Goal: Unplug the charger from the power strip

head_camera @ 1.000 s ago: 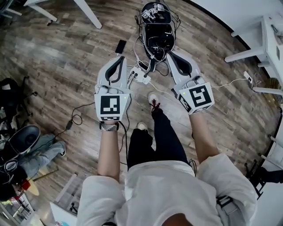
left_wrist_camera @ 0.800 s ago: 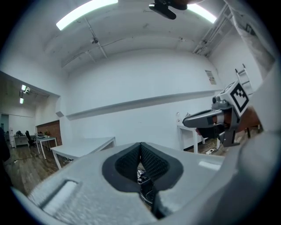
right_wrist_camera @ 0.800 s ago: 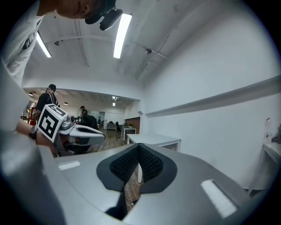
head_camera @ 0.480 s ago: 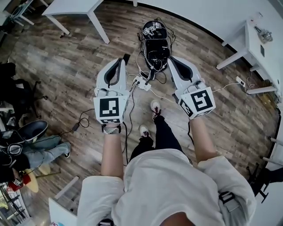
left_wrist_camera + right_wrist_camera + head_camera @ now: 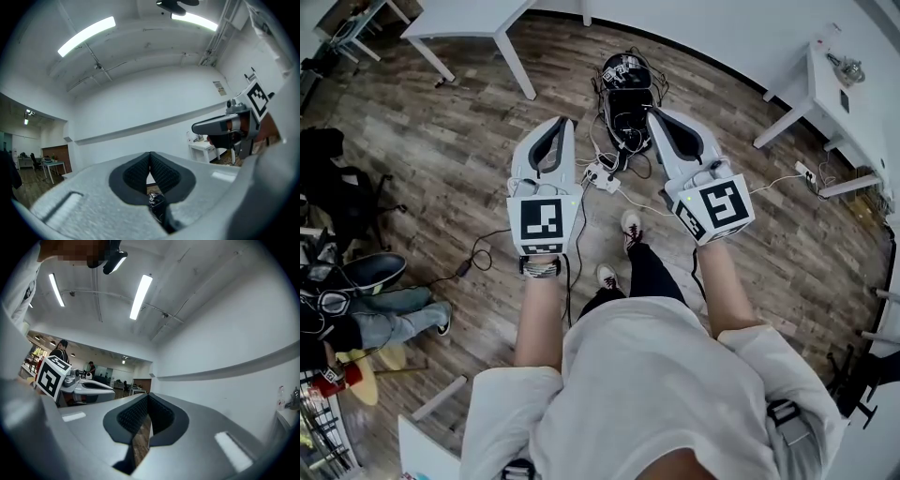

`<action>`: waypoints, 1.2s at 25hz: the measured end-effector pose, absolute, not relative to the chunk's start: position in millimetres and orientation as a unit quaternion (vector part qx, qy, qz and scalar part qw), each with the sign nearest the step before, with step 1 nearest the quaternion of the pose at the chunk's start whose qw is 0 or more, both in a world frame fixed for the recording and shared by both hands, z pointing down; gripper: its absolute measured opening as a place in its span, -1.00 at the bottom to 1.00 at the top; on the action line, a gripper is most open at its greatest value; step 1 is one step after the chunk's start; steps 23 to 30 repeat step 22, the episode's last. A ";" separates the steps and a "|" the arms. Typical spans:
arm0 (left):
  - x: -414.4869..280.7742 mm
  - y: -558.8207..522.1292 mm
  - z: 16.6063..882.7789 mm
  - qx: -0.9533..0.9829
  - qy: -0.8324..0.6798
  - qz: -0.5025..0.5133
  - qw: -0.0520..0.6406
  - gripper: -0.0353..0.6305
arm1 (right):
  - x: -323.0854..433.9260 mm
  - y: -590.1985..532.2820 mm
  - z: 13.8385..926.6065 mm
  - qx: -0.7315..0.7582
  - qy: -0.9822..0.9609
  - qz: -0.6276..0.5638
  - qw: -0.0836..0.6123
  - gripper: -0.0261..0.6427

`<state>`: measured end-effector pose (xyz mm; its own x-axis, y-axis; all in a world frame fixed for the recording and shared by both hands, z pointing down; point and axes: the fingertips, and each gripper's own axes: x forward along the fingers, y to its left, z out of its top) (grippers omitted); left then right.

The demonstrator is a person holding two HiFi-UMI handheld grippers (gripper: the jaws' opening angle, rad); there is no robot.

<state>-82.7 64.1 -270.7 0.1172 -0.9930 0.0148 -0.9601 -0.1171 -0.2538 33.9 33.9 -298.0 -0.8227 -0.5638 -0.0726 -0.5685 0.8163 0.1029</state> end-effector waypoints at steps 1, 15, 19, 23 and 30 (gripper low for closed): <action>-80.8 65.7 -274.2 -0.743 0.657 -0.091 0.093 -0.88 | 34.9 36.2 -300.2 -0.298 0.953 0.061 0.021 -0.92; -65.0 85.6 -294.5 -0.751 0.648 -0.064 0.115 -0.88 | 48.7 55.9 -306.3 -0.307 0.948 0.086 0.013 -0.92; -62.9 87.7 -293.3 -0.756 0.639 -0.067 0.123 -0.88 | 48.3 56.3 -302.2 -0.309 0.948 0.078 0.015 -0.92; -63.3 86.6 -291.6 -0.756 0.640 -0.065 0.121 -0.88 | 48.2 54.8 -300.0 -0.310 0.948 0.072 0.017 -0.92; -63.3 86.6 -291.6 -0.756 0.640 -0.065 0.121 -0.88 | 48.2 54.8 -300.0 -0.310 0.948 0.072 0.017 -0.92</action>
